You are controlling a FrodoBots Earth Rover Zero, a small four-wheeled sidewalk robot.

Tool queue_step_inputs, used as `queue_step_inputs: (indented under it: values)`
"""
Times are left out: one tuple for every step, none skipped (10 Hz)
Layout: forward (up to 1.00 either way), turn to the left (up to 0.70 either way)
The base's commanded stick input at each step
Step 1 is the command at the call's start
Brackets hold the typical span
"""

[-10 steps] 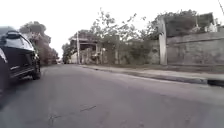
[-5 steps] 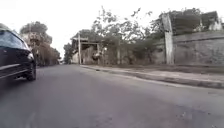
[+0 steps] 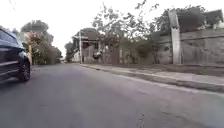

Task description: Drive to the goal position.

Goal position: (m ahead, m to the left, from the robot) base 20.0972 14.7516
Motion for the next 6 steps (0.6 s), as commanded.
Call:
queue_step_inputs:
  values:
    - [1.00,0.00]
    - [1.00,0.00]
    - [1.00,0.00]
    - [1.00,0.00]
    - [1.00,0.00]
    - [1.00,0.00]
